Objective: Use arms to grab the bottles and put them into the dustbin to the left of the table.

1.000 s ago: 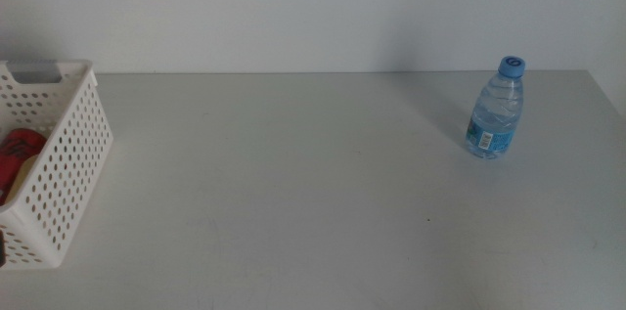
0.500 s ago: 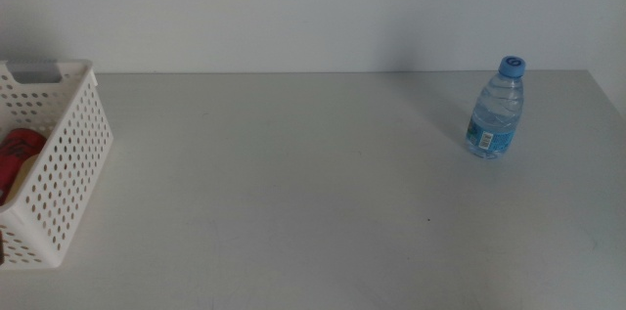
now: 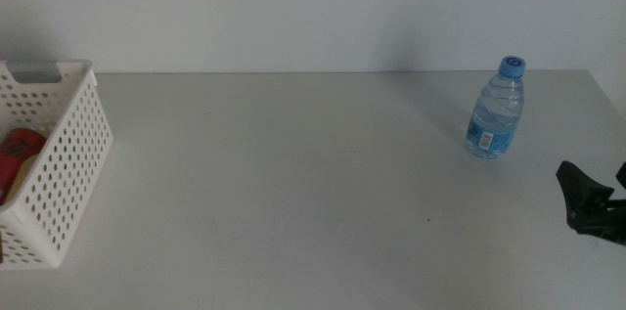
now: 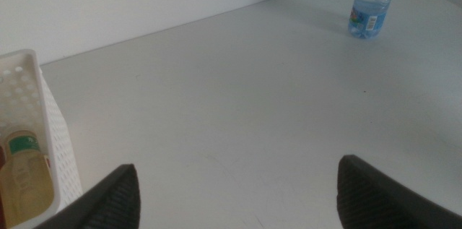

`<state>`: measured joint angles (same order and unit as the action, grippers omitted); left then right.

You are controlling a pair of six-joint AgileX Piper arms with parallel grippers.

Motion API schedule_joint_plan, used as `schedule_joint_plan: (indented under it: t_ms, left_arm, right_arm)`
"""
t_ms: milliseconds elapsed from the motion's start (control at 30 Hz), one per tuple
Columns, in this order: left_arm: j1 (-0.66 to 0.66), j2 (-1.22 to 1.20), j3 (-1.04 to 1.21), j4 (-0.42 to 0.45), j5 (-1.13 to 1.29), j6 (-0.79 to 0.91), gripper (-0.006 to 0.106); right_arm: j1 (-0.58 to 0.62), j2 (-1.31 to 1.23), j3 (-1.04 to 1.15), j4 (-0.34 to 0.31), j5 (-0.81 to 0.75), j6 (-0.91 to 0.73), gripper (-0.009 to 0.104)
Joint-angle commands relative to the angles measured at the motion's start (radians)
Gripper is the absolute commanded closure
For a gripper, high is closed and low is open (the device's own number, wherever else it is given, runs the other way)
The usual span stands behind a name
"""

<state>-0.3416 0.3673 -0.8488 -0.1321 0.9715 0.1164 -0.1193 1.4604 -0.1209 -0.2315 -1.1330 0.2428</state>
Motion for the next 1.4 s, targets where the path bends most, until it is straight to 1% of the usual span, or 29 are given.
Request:
schedule_joint_plan:
  t_ms: [0, 67, 100, 300, 433, 567, 667, 900, 1000, 1100, 1200, 1267, 1367]
  left_arm:
    - [-0.007, 0.012, -0.026, -0.011, -0.073, -0.014, 0.007]
    - [-0.007, 0.012, -0.026, -0.011, -0.073, -0.014, 0.007]
    - [-0.007, 0.012, -0.026, -0.011, -0.073, -0.014, 0.007]
    - [-0.007, 0.012, -0.026, -0.011, -0.073, -0.014, 0.007]
    - [-0.007, 0.012, -0.026, -0.011, -0.073, -0.014, 0.007]
    - [-0.007, 0.012, -0.026, -0.011, -0.073, -0.014, 0.007]
    - [-0.007, 0.012, -0.026, -0.011, -0.073, -0.014, 0.007]
    - [-0.007, 0.012, -0.026, -0.011, -0.073, -0.014, 0.007]
    - [-0.007, 0.012, -0.026, -0.011, -0.073, -0.014, 0.007]
    - [-0.007, 0.012, -0.026, -0.011, -0.072, -0.014, 0.007]
    - [-0.007, 0.012, -0.026, -0.011, -0.072, -0.014, 0.007]
    - [-0.007, 0.012, -0.026, -0.011, -0.072, -0.014, 0.007]
    - [-0.007, 0.012, -0.026, -0.011, -0.072, -0.014, 0.007]
  right_arm:
    - [0.000, 0.002, -0.070, -0.034, -0.188, -0.040, 0.001]
    - [0.000, 0.032, -0.116, -0.036, -0.189, -0.040, 0.001]
    - [0.000, 0.053, -0.143, -0.047, -0.189, -0.037, 0.001]
    - [0.000, 0.181, -0.309, -0.177, -0.189, 0.014, 0.001]
    - [0.000, 0.264, -0.412, -0.213, -0.188, 0.037, 0.001]
    - [0.008, 0.341, -0.502, -0.227, -0.180, 0.051, 0.001]
    - [0.027, 0.385, -0.576, -0.238, -0.139, 0.050, 0.001]
    - [0.082, 0.503, -0.769, -0.239, 0.048, 0.049, 0.001]
    - [0.091, 0.545, -0.826, -0.221, 0.117, 0.049, 0.001]
    - [0.093, 0.569, -0.845, -0.192, 0.146, 0.047, 0.002]
    - [0.093, 0.578, -0.849, -0.183, 0.179, 0.021, 0.008]
    - [0.093, 0.578, -0.849, -0.181, 0.211, -0.005, 0.017]
    - [0.093, 0.578, -0.849, -0.182, 0.220, -0.044, 0.034]
